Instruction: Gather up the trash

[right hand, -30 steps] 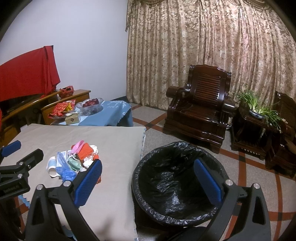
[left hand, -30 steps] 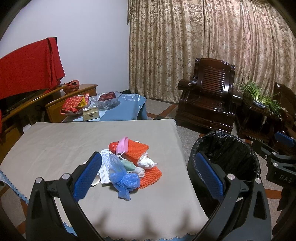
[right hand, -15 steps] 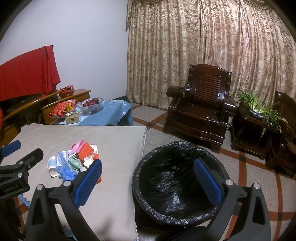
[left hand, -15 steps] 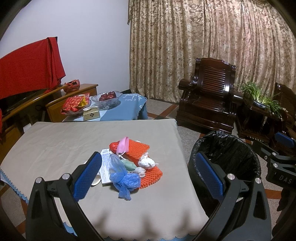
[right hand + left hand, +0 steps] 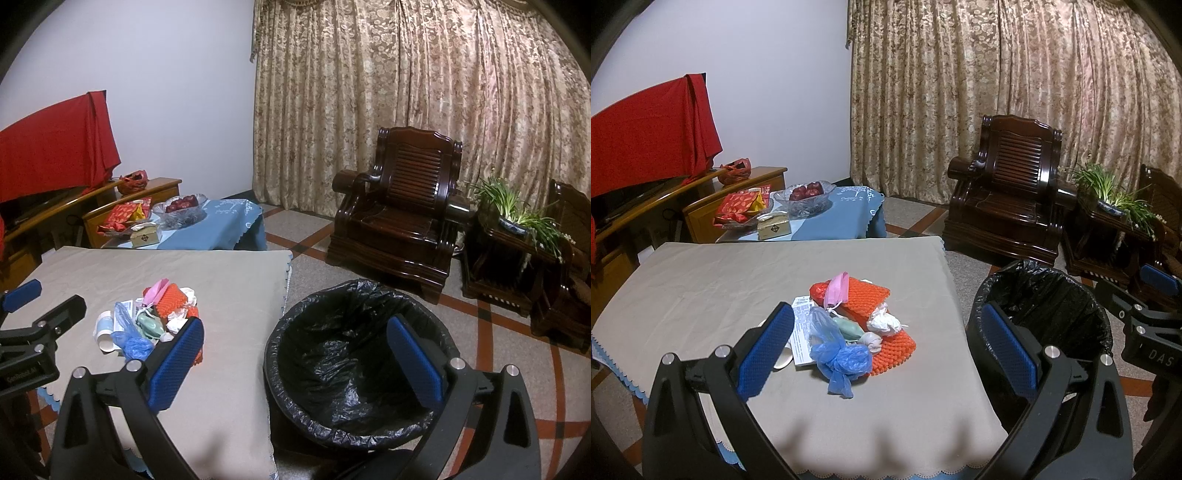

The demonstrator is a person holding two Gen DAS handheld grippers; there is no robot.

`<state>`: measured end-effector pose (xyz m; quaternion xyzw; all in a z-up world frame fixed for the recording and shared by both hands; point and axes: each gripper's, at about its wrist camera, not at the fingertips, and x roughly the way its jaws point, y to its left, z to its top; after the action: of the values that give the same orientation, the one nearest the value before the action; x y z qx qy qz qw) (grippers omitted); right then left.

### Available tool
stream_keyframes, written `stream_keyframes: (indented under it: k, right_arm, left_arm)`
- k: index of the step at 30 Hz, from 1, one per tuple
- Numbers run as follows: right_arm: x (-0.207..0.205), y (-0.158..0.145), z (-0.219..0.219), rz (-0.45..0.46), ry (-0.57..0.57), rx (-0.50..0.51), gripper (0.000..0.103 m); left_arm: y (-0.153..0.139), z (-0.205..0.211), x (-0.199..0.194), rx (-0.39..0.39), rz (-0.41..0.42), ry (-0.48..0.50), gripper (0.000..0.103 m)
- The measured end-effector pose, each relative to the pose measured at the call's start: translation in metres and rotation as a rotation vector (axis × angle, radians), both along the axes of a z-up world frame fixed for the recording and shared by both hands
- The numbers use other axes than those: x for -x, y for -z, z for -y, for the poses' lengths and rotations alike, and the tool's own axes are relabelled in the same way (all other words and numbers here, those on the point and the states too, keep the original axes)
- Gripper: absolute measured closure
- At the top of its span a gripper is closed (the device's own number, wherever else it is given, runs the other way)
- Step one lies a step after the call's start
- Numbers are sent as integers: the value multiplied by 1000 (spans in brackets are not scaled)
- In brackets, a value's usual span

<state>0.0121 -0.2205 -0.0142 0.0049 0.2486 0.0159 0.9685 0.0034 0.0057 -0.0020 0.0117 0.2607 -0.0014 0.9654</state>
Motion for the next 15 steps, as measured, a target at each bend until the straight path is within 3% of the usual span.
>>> stream_keyframes:
  k: [15]
  right_arm:
    - [-1, 2, -2, -3, 0, 0, 6]
  left_arm:
    - [0, 0, 0, 0, 0, 0, 5]
